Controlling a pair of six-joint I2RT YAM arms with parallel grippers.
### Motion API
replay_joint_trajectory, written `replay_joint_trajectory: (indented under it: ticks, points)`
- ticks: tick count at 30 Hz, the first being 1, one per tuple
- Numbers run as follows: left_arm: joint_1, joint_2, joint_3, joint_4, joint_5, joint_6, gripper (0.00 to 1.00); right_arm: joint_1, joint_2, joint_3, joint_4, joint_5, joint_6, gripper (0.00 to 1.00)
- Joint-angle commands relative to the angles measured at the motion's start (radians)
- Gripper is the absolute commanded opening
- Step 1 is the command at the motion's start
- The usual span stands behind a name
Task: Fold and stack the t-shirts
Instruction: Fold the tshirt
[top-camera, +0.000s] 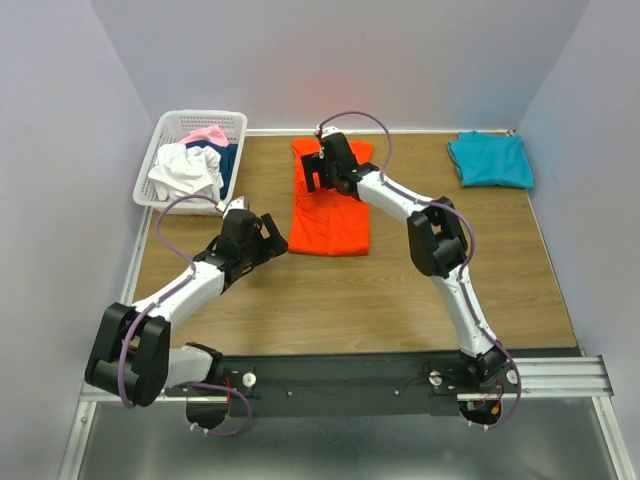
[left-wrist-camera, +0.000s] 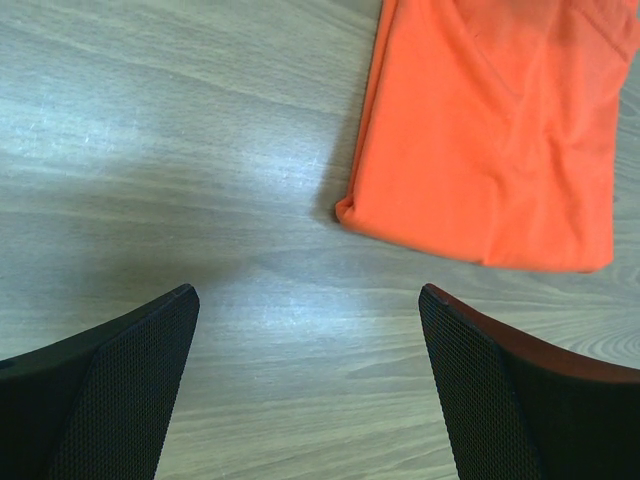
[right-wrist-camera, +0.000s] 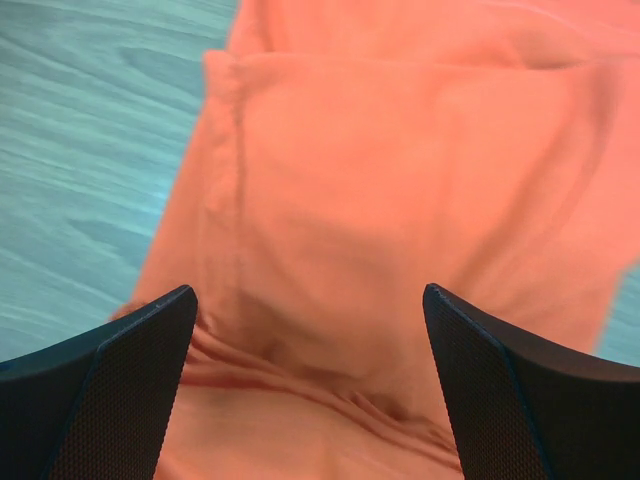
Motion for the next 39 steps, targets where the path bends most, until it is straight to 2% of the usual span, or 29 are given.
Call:
replay_joint_trajectory:
  ticks: [1, 3, 4, 6, 7, 8, 10, 12, 13, 20, 23, 28, 30, 31, 34, 35, 38, 39]
  points:
    - [0.006, 0.045, 0.031, 0.069, 0.032, 0.020, 0.98, -0.003, -0.144, -0.069, 0.005, 0.086, 0.015, 1.00]
    - [0.006, 0.094, 0.034, 0.121, 0.080, 0.021, 0.98, -0.003, -0.223, -0.155, 0.005, 0.134, 0.066, 1.00]
    - [0.006, 0.111, 0.045, 0.133, 0.104, 0.021, 0.98, -0.004, -0.312, -0.276, 0.005, 0.146, 0.127, 1.00]
    - [0.004, 0.166, 0.054, 0.168, 0.134, 0.026, 0.97, -0.009, -0.409, -0.400, 0.005, 0.171, 0.190, 1.00]
    - [0.004, 0.185, 0.065, 0.175, 0.152, 0.027, 0.94, -0.012, -0.449, -0.509, 0.007, 0.174, 0.245, 1.00]
    - [0.004, 0.200, 0.066, 0.181, 0.161, 0.029, 0.93, -0.021, -0.533, -0.571, 0.005, 0.172, 0.270, 1.00]
    - [0.004, 0.240, 0.074, 0.208, 0.172, 0.030, 0.86, -0.039, -0.605, -0.666, 0.007, 0.155, 0.325, 1.00]
    - [0.004, 0.283, 0.086, 0.216, 0.169, 0.038, 0.83, -0.070, -0.685, -0.790, 0.007, 0.117, 0.385, 1.00]
    - [0.004, 0.309, 0.100, 0.213, 0.163, 0.040, 0.72, -0.084, -0.724, -0.853, 0.007, 0.090, 0.400, 1.00]
    - [-0.001, 0.363, 0.094, 0.253, 0.211, 0.033, 0.48, -0.118, -0.824, -0.984, 0.007, 0.096, 0.439, 1.00]
    - [-0.001, 0.384, 0.086, 0.254, 0.201, 0.030, 0.43, -0.121, -0.845, -1.016, 0.007, 0.103, 0.440, 1.00]
    - [-0.001, 0.410, 0.089, 0.257, 0.183, 0.026, 0.28, -0.122, -0.848, -1.053, 0.008, 0.013, 0.466, 1.00]
    - [-0.001, 0.427, 0.091, 0.262, 0.188, 0.027, 0.14, -0.122, -0.834, -1.061, 0.008, -0.022, 0.466, 1.00]
    - [-0.001, 0.435, 0.092, 0.264, 0.189, 0.027, 0.00, -0.124, -0.828, -1.065, 0.008, -0.053, 0.471, 1.00]
    - [-0.001, 0.450, 0.088, 0.279, 0.207, 0.032, 0.00, -0.125, -0.801, -1.079, 0.017, -0.119, 0.494, 0.93]
    - [-0.001, 0.450, 0.085, 0.285, 0.207, 0.033, 0.00, -0.125, -0.785, -1.079, 0.020, -0.160, 0.495, 0.85]
    - [-0.001, 0.439, 0.065, 0.297, 0.211, 0.029, 0.00, -0.125, -0.764, -1.084, 0.033, -0.196, 0.503, 0.73]
    - [-0.001, 0.429, 0.059, 0.299, 0.207, 0.027, 0.00, -0.125, -0.755, -1.087, 0.040, -0.211, 0.503, 0.63]
